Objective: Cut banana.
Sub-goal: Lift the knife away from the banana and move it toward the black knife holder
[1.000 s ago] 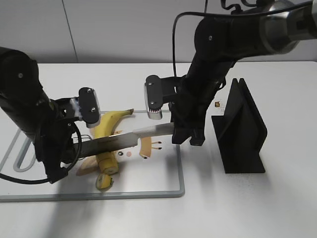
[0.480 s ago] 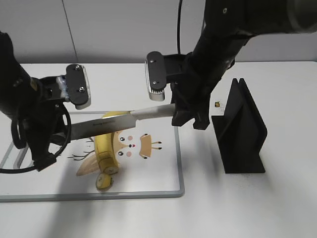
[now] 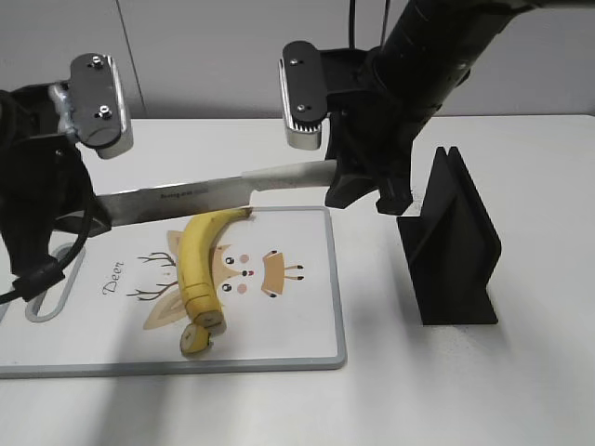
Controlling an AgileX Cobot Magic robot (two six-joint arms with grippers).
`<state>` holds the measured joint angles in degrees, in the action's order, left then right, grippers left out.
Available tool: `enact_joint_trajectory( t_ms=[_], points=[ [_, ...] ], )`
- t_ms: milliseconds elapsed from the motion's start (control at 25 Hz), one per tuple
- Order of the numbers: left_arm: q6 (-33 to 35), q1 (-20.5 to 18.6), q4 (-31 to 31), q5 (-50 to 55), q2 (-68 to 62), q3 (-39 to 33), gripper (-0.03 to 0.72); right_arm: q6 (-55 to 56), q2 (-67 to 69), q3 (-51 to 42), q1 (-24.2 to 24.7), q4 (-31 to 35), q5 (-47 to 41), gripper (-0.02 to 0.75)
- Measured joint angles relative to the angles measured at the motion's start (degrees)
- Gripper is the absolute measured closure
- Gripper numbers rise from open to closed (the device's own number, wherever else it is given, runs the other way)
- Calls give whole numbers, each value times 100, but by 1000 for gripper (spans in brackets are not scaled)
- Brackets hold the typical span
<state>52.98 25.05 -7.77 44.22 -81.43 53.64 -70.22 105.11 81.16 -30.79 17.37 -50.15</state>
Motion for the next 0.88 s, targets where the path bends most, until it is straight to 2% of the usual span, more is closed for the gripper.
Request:
enact_joint_trajectory(
  t_ms=[80, 160, 200, 320, 440, 520, 640, 760, 880],
  points=[
    [0, 0, -35, 19, 54, 0, 662, 15, -4, 0, 0, 1, -58, 559],
    [-5, -6, -47, 42, 107, -12, 568, 44, -6, 0, 7, -102, -114, 567],
    [-5, -11, -47, 42, 113, -11, 511, 62, -11, 0, 7, -163, -115, 568],
    [-10, -11, -108, 83, 113, -18, 261, 119, -11, 0, 11, -224, -115, 573],
    [-21, -11, -114, 120, 197, -30, 76, 168, -11, 0, 17, -253, -115, 575],
    [-21, -28, -64, 146, 329, -30, 42, 193, -16, 0, 23, -290, -115, 575],
    [-78, -250, -35, 164, 669, -30, 40, 261, -83, 0, 34, -463, -150, 577],
    [-334, -657, -16, 137, 1048, -30, 42, 281, -211, 0, 39, -553, -215, 577],
    [-883, -1087, -11, 100, 1417, -30, 47, 474, -393, 0, 39, -568, -268, 577]
  ],
)
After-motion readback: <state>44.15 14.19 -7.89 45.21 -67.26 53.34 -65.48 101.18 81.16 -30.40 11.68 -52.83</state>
